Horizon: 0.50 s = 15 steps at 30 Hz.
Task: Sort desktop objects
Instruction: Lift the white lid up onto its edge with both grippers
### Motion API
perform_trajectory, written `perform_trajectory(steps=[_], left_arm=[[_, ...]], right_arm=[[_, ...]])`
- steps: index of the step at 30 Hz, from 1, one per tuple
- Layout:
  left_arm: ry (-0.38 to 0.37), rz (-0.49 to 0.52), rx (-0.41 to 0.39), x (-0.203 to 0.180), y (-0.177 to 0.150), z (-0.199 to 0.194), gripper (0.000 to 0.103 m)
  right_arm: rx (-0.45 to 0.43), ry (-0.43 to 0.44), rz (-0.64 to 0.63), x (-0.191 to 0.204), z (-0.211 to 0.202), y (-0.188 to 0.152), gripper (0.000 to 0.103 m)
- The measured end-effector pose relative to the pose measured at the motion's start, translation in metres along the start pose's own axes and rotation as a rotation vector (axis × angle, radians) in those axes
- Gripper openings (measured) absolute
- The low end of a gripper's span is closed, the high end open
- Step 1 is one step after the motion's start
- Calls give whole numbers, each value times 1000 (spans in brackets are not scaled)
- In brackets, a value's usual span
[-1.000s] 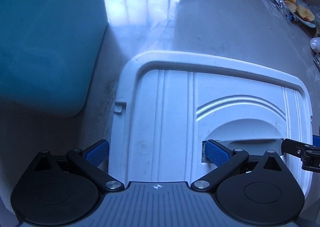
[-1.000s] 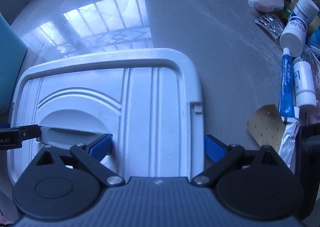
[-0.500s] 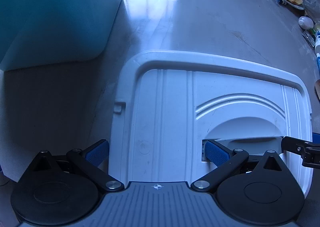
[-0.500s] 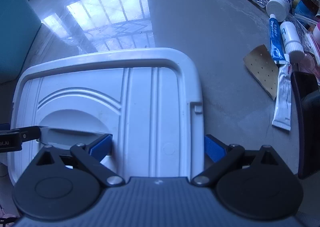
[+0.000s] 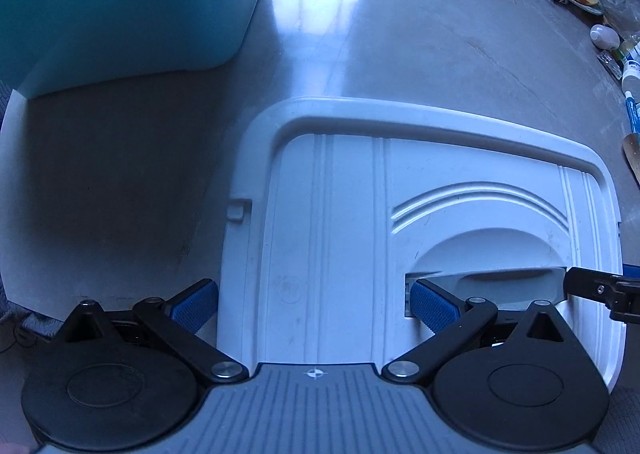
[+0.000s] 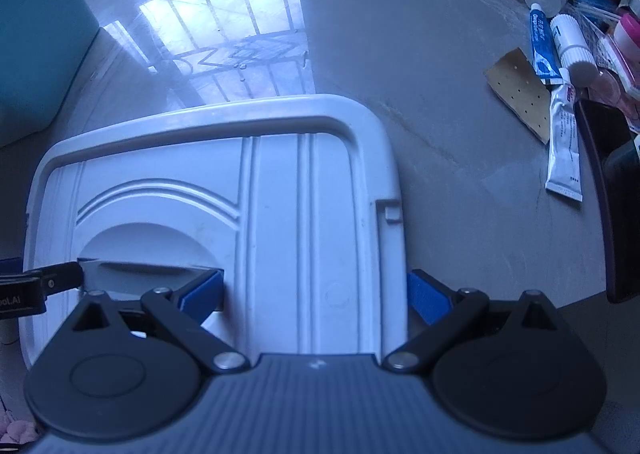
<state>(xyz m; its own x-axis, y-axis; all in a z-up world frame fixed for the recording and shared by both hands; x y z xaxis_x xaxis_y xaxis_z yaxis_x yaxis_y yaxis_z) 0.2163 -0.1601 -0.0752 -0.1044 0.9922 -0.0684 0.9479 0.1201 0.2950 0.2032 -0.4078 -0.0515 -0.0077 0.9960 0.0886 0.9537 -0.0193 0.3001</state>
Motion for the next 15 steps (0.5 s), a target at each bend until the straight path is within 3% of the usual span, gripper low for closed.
perform_trajectory(steps=[6, 15], left_arm=[[19, 60, 2, -1, 5, -5, 103], [25, 120, 21, -2, 14, -17, 103]], right_arm=[[15, 69, 119, -36, -12, -17, 99], [104, 321, 269, -78, 2, -54, 99]])
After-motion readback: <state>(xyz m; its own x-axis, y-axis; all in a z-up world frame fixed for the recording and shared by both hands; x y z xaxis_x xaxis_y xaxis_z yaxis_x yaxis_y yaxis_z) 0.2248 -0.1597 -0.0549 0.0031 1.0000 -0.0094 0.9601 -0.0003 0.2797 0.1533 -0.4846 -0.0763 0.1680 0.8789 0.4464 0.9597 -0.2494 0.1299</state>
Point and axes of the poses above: each gripper's, at about its wrist camera, not at the fingertips, and z roughly the way its jaws point, x to its left, y to its top, the point moved 2 cm from there along z, roughly the way its jaws point, and after that the axes turned 5 degrees about -z, right-handed, at the moved point
